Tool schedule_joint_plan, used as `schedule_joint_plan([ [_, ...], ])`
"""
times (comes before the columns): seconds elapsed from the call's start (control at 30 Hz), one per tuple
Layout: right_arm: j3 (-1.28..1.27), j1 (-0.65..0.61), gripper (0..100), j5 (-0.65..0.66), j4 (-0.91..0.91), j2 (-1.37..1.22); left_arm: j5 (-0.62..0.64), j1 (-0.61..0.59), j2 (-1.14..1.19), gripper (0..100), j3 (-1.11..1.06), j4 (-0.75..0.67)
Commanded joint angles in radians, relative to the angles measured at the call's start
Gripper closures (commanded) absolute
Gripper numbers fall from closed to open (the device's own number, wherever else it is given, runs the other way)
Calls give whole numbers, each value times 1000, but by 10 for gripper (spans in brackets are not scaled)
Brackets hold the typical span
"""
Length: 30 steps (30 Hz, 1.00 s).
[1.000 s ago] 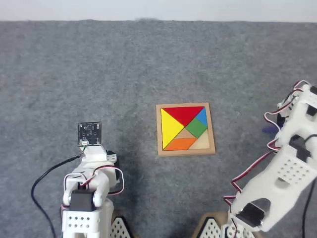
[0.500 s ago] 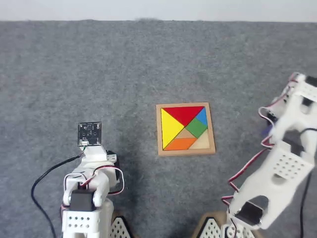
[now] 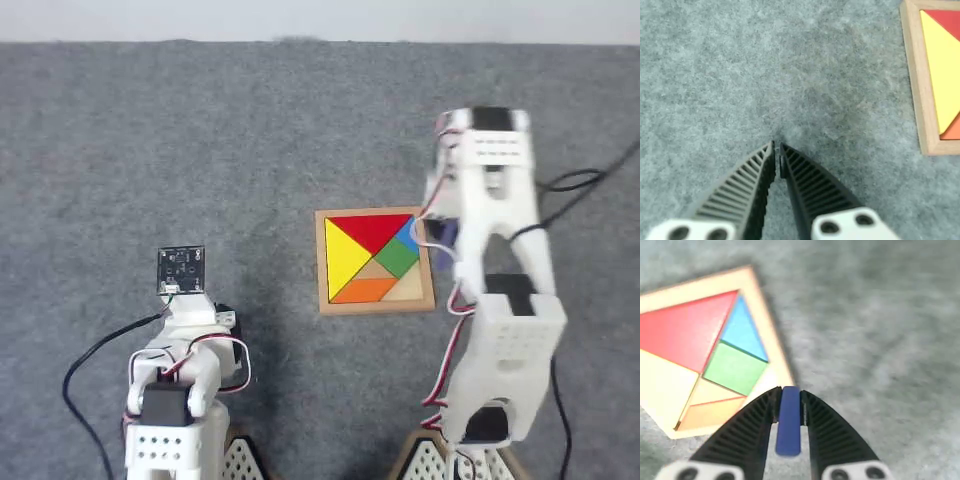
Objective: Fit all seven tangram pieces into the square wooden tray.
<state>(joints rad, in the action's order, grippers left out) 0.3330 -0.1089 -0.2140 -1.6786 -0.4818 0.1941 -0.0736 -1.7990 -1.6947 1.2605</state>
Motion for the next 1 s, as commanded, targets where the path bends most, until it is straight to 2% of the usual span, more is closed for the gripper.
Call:
schedule_joint_plan([
  [0.0,-81,-27,991,17,127,82,-11,-6,-20,986,12,2],
  [0.13,-147,-19,991,11,159,79,-11,-6,-20,986,12,2],
  [0.27,-204,-21,991,-77,166,79,-11,-6,-20,986,12,2],
  [0.53,-255,-22,986,-58,214,79,-11,-6,-20,986,12,2],
  [0.7,-255,-28,920,-60,203,81,-11,-6,-20,986,12,2],
  [0.97,-252,-28,910,-58,202,107,-11,-6,-20,986,12,2],
])
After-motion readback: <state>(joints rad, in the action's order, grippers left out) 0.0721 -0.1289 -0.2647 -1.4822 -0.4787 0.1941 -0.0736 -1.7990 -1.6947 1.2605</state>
